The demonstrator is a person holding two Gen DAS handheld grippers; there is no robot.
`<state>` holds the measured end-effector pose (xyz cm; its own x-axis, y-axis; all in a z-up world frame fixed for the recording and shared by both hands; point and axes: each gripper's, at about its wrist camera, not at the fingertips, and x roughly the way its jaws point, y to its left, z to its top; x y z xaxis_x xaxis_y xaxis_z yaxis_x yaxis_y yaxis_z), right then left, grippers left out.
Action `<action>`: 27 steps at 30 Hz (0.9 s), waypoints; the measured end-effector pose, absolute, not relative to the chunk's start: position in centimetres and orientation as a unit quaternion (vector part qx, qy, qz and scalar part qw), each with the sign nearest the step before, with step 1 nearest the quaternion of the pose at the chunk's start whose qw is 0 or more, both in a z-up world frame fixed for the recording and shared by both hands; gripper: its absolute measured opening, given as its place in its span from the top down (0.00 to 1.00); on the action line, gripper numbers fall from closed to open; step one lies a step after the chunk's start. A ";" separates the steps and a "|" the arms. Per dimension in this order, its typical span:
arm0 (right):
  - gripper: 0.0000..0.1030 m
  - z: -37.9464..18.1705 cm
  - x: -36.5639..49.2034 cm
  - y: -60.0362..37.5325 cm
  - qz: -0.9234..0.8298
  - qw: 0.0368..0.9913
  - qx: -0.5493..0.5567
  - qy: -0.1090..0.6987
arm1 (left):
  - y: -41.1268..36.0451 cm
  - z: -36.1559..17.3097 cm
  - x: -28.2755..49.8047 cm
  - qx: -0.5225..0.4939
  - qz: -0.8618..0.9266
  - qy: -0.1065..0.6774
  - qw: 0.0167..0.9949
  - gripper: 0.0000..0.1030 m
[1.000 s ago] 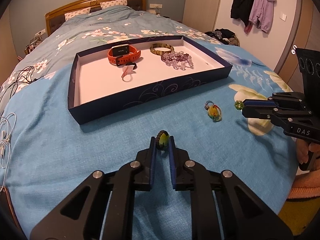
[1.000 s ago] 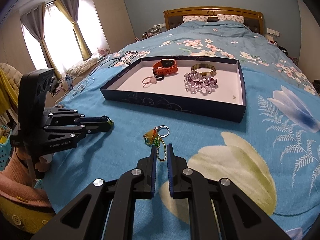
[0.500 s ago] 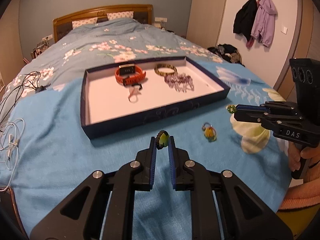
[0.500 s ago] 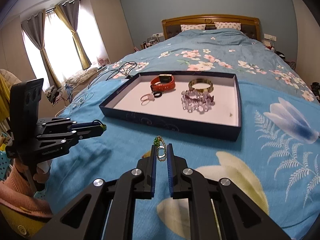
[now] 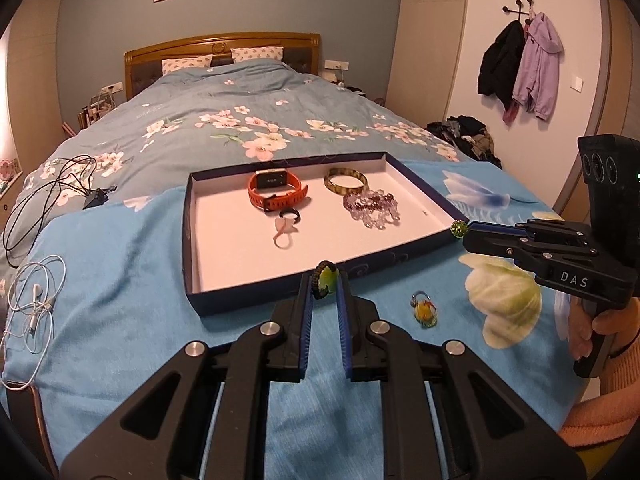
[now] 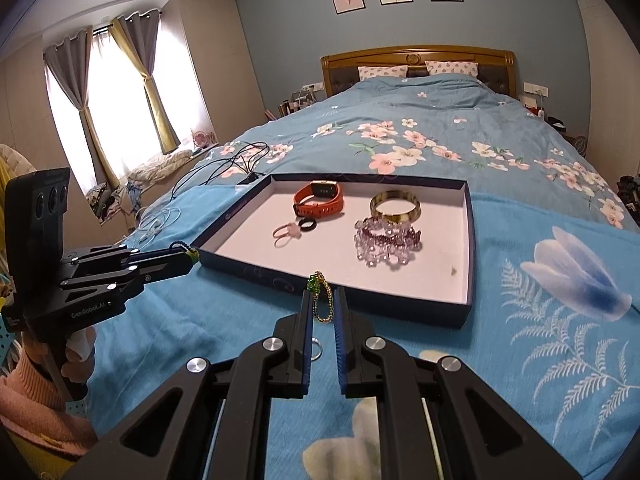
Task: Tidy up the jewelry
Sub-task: 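Carry the black hair tie and gold chain bracelet over the box lid with both tools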
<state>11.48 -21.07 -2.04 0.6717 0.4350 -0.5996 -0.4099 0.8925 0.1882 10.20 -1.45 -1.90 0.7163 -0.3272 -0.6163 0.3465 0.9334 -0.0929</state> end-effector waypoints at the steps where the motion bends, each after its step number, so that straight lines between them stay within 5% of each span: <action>1: 0.92 -2.0 11.6 -21.1 0.231 0.914 0.019 0.332 | -1.4 -1.8 10.3 0.013 -0.180 0.329 0.927 0.88; 27: 0.92 -1.2 13.8 -20.5 0.230 0.920 0.020 0.316 | -1.4 -0.8 12.3 0.001 -0.163 0.310 0.937 0.88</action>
<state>13.78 -20.52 -1.23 0.6947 0.4354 -0.5726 -0.4098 0.8937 0.1825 12.27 -1.43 -0.84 0.7543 -0.3045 -0.5816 0.3054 0.9470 -0.0997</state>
